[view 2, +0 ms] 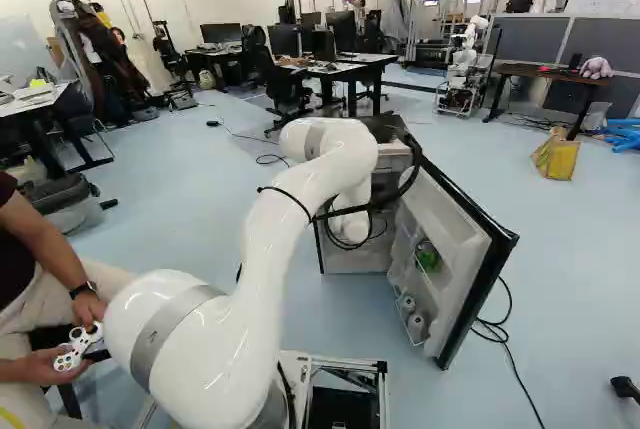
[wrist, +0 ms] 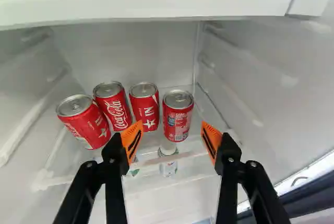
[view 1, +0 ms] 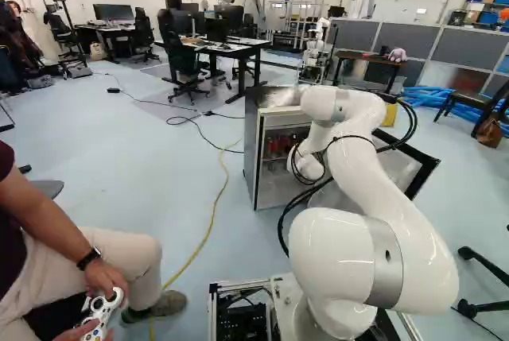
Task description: Grab a drink from the fridge
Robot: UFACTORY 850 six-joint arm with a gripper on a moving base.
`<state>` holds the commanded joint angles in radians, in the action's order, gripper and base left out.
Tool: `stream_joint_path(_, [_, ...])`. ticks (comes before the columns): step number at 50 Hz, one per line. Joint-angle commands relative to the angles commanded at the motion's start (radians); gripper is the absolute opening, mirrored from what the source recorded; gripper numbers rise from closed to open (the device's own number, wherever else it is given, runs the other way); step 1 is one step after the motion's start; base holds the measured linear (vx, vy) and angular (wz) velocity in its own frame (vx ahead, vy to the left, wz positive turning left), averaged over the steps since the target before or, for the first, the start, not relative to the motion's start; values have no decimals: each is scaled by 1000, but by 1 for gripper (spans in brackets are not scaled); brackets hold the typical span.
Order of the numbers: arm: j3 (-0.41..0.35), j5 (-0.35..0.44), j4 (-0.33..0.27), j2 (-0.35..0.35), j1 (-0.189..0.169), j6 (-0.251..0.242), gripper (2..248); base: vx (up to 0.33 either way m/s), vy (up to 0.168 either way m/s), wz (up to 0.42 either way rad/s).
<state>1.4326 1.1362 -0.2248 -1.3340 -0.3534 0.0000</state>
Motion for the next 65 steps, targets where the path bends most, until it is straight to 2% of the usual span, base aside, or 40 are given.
stream_joint_path(8, [0,0,0,0,0,0,164,0,0,0])
stream_joint_path(9, [0,0,0,0,0,0,150,0,0,0])
stream_joint_path(13, [0,0,0,0,0,0,150,0,0,0])
stream_joint_path(14, [0,0,0,0,0,0,137,0,0,0])
stream_joint_path(19, [0,0,0,0,0,0,137,0,0,0])
stream_joint_path(20, [0,0,0,0,0,0,126,0,0,0])
stream_joint_path(24, [0,0,0,0,0,0,126,0,0,0])
stream_joint_path(25, [0,0,0,0,0,0,114,0,0,0])
stream_joint_path(45, [1,0,0,-1,0,0,112,0,0,0])
stream_joint_path(65, [43,0,0,-24,5,0,112,0,0,0])
